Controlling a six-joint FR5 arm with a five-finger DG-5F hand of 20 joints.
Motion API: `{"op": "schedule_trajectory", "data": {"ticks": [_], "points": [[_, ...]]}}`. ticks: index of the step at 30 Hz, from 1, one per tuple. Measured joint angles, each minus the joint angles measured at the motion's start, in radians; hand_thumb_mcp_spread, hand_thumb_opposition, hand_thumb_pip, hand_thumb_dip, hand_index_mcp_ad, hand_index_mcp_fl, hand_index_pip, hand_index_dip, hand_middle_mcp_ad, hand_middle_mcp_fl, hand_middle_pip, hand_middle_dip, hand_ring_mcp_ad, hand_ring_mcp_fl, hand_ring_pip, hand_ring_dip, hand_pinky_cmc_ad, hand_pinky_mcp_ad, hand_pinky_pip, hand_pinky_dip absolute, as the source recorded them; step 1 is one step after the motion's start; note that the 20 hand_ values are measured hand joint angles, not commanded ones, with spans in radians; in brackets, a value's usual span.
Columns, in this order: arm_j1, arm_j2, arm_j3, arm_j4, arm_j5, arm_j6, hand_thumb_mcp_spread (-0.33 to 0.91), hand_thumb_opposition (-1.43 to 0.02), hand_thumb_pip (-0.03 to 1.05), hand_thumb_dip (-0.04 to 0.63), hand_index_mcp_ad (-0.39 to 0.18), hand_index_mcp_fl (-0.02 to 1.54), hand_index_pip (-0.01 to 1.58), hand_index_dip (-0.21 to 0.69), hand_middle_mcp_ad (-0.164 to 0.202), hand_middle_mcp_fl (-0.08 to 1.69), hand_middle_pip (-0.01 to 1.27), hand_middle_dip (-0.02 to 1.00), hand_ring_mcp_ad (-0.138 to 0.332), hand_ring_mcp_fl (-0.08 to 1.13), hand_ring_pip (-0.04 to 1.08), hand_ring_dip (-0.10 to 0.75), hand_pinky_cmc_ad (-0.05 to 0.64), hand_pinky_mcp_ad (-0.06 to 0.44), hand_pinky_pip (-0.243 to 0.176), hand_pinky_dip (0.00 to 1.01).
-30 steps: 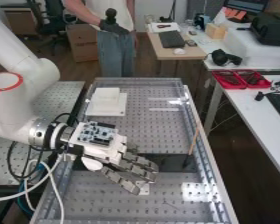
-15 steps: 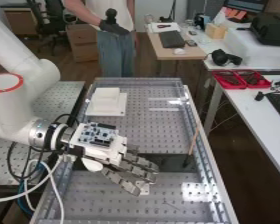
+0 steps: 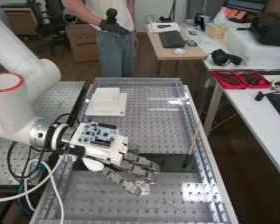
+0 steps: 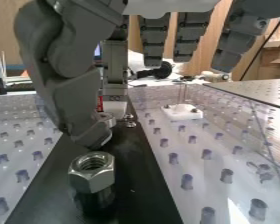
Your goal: Grab the bearing and place it in the white container
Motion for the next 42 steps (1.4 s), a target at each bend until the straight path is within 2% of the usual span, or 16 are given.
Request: {"op": "schedule_trajectory", "data": {"ticks": [27,30,33,36,38,42], "points": [[0.004,0.000,0.000,0.003,0.005,0.005,0.49,-0.91,0.58,0.353,-0.101,0.20,1.47,0.185,0.075,0.00,0.13,0.25,0.117,-0.01,0.10,0.096,0.332,0.278,-0.042,0.18],[0.004,0.000,-0.001,0.004,0.006,0.008,0.49,-0.92,0.58,0.354,-0.101,0.20,1.47,0.185,0.075,0.00,0.13,0.25,0.117,-0.01,0.10,0.096,0.332,0.278,-0.026,0.18],[0.004,0.002,0.000,0.004,0.006,0.009,0.50,-0.93,0.58,0.330,-0.101,0.21,1.47,0.185,0.077,0.00,0.13,0.25,0.117,-0.01,0.10,0.096,0.332,0.279,-0.026,0.18],[0.004,0.013,0.001,0.003,0.003,0.010,0.60,-0.97,0.53,0.314,-0.136,0.28,1.47,0.185,0.077,0.00,0.13,0.25,0.117,-0.01,0.10,0.096,0.332,0.279,-0.026,0.18],[0.004,0.022,0.002,0.002,0.001,0.010,0.64,-0.98,0.53,0.314,-0.182,0.28,1.47,0.185,0.075,0.00,0.13,0.25,0.117,-0.01,0.10,0.096,0.332,0.279,-0.026,0.18],[0.006,0.052,0.005,-0.006,-0.003,0.005,0.64,-0.98,0.53,0.314,-0.185,0.28,1.47,0.185,0.077,0.00,0.13,0.25,0.117,-0.01,0.10,0.096,0.332,0.279,-0.026,0.18]]}}
